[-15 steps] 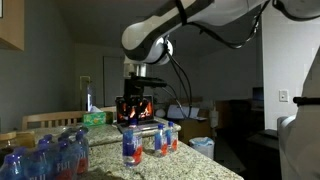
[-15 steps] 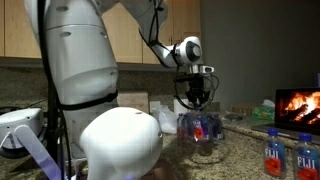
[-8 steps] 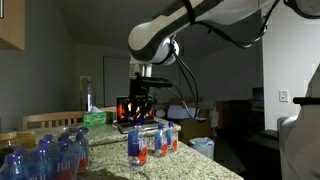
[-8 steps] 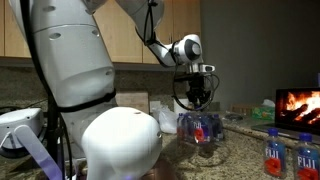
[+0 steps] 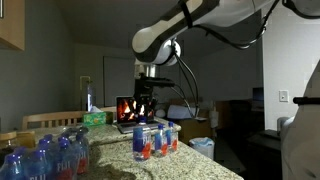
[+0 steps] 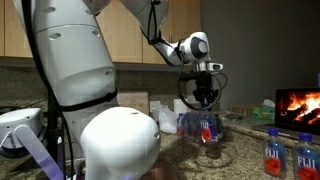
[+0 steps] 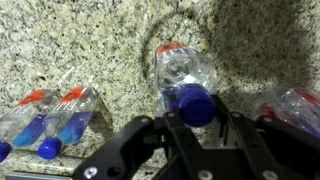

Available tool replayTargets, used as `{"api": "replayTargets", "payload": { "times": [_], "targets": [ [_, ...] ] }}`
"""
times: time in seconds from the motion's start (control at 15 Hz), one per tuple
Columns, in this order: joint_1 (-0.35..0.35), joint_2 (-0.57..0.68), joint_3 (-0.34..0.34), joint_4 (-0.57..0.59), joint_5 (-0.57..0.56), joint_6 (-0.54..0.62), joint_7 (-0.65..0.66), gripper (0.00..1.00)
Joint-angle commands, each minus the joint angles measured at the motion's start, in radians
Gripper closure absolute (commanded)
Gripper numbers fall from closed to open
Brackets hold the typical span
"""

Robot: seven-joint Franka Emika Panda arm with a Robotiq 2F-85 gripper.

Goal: Move three bottles to the right

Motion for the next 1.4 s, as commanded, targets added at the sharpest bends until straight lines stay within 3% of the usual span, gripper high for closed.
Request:
{"api": "replayTargets", "payload": {
  "times": [0.0,0.2,0.27,0.33,0.53,0.6,1.33],
  "targets": [
    [-0.023,-0.034,-0.021,-0.001,0.011,0.003,-0.028,0.85],
    [-0.039,-0.072,-0.051,-0.037,-0.001,0.008,-0.063,0.85],
    [-0.032,-0.017,-0.031,0.001,0.006,-0.005,-0.02,0.85],
    [-0.037,-0.019,-0.035,-0.002,0.006,-0.004,-0.024,0.65],
    [-0.036,-0.008,-0.029,-0.001,0.005,-0.005,-0.023,0.65],
    [-0.036,-0.006,-0.028,-0.001,0.005,-0.005,-0.022,0.85],
    [-0.065,0.133,-0.122,0.023,0.02,0.126,-0.152,0.85]
  ]
}}
